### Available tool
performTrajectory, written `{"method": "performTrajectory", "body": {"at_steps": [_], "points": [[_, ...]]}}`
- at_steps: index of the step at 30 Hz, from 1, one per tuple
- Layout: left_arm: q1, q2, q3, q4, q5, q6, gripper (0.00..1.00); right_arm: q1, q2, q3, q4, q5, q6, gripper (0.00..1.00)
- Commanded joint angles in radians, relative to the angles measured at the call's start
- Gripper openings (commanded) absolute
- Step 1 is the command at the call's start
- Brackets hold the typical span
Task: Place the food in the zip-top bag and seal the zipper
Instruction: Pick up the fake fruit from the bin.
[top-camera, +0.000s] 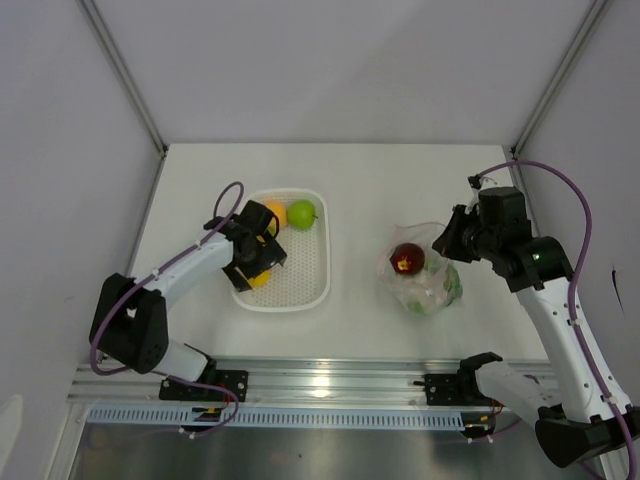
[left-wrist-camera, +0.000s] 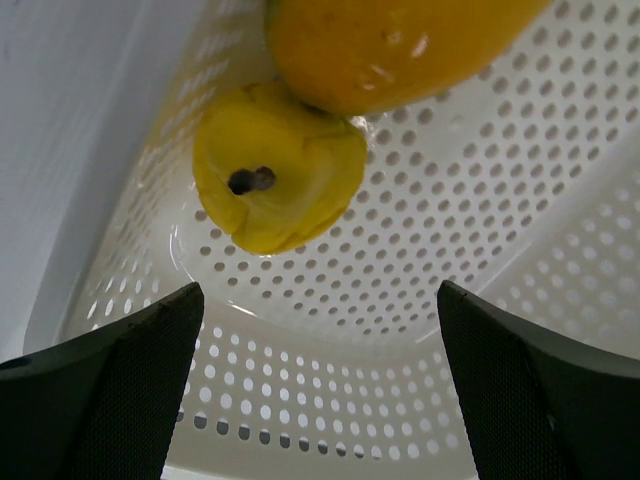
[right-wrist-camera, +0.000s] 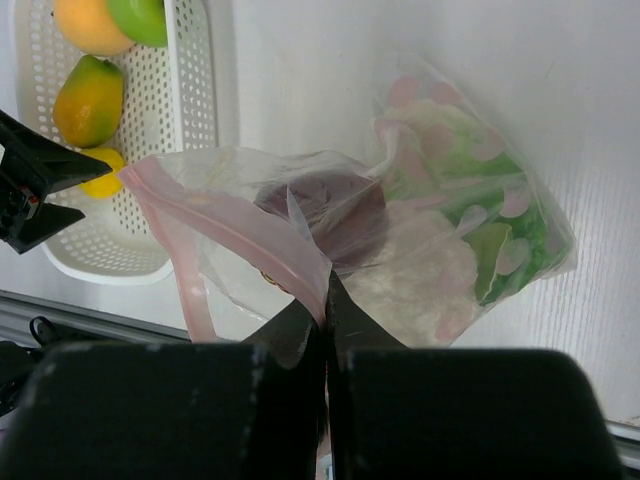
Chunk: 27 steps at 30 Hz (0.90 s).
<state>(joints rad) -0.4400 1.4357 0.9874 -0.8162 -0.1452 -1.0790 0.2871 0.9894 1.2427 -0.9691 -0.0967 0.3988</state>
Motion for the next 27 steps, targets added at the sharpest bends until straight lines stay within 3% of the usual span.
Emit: {"method": "performTrajectory", "body": {"at_steps": [1, 8, 16, 19, 23, 25, 27], "points": [[-0.02, 0.038, 0.069, -0.102, -0.148, -0.18, 0.99, 0.006, 0.002, 0.008, 0.038, -0.006, -0.015, 0.0], [-0.02, 0.176, 0.14, -0.188, -0.27, -0.35, 0.97, 0.006, 0.008, 0.001, 0.043, 0.0, -0.02, 0.0], [-0.02, 0.293, 0.175, -0.181, -0.294, -0.398, 0.89, 0.003, 0.006, 0.008, 0.032, 0.025, -0.037, 0.0], [-0.02, 0.295, 0.166, -0.15, -0.309, -0.388, 0.81, 0.003, 0.006, 0.008, 0.03, 0.022, -0.034, 0.0], [-0.02, 0.295, 0.151, -0.109, -0.286, -0.354, 0.46, 0.001, 0.005, 0.008, 0.03, 0.017, -0.031, 0.0], [-0.023, 0.282, 0.14, -0.097, -0.272, -0.339, 0.39, 0.001, 0.006, 0.008, 0.029, 0.017, -0.029, 0.0], [-0.043, 0.269, 0.137, -0.089, -0.274, -0.326, 0.24, 0.001, 0.011, 0.011, 0.027, 0.018, -0.028, 0.0]]}}
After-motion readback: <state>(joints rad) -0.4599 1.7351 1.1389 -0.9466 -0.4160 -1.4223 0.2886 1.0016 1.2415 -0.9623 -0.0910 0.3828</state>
